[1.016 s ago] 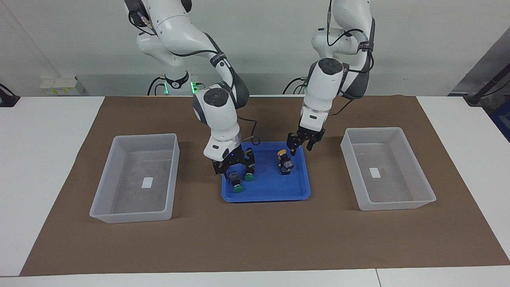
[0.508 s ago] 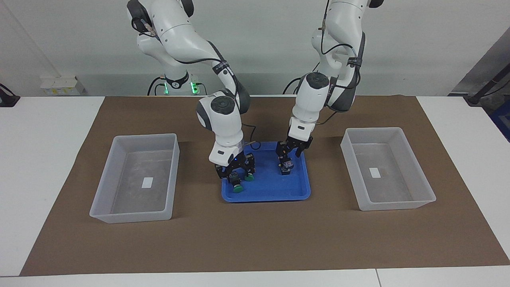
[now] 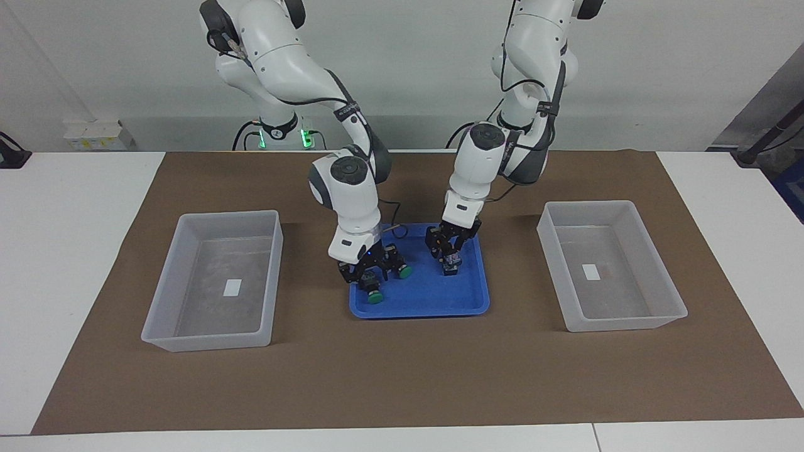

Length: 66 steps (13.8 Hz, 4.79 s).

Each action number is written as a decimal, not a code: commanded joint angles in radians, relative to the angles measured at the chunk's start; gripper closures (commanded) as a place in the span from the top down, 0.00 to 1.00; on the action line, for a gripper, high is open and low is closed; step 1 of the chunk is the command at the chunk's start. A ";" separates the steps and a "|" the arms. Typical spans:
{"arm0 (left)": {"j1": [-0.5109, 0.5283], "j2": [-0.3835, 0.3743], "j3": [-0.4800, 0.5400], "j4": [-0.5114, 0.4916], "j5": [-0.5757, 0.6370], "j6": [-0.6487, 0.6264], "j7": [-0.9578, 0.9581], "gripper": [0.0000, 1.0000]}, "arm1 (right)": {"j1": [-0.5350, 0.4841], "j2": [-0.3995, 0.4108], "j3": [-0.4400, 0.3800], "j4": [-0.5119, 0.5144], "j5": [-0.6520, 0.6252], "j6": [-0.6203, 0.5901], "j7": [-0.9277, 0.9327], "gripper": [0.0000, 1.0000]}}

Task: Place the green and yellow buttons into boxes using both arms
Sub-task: 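Grasp the yellow button with the left gripper while the right gripper grasps green, then place the yellow button with the left gripper while the right gripper places green, then return the left gripper and the right gripper to the tray for more buttons, then grasp another yellow button with the left gripper while the right gripper grasps green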

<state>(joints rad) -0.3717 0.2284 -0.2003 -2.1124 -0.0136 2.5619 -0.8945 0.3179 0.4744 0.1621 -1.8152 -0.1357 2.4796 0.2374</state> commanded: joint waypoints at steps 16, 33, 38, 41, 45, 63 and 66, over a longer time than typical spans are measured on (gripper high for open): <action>0.129 -0.009 0.024 0.238 -0.002 -0.259 0.040 0.00 | -0.411 -0.277 0.008 -0.081 0.015 -0.200 -0.151 0.00; 0.600 0.044 0.022 0.134 -0.017 -0.187 0.769 0.00 | -0.531 -0.201 0.010 -0.119 0.021 -0.037 -0.257 0.93; 0.596 0.078 0.022 0.100 -0.017 -0.100 0.776 0.06 | -0.323 -0.276 0.010 -0.078 0.022 -0.143 -0.057 1.00; 0.585 0.081 0.024 0.120 -0.013 -0.112 0.776 0.66 | -0.182 -0.258 0.010 -0.020 0.021 -0.131 0.129 1.00; 0.580 0.086 0.024 0.303 0.009 -0.314 0.775 0.73 | -0.042 -0.220 0.011 -0.022 0.019 -0.038 0.131 1.00; 0.117 0.019 0.018 0.183 0.018 -0.250 0.227 0.66 | 0.106 -0.117 0.011 -0.228 0.001 0.239 -0.087 0.00; 0.051 0.028 0.018 0.122 0.018 -0.186 0.189 0.65 | 0.048 -0.210 0.010 -0.227 0.011 0.188 -0.060 0.00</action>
<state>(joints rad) -0.2780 0.2883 -0.1983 -1.9132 -0.0090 2.3111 -0.6641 0.4140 0.3474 0.1682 -2.0242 -0.1288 2.6987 0.1651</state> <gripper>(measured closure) 0.339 0.599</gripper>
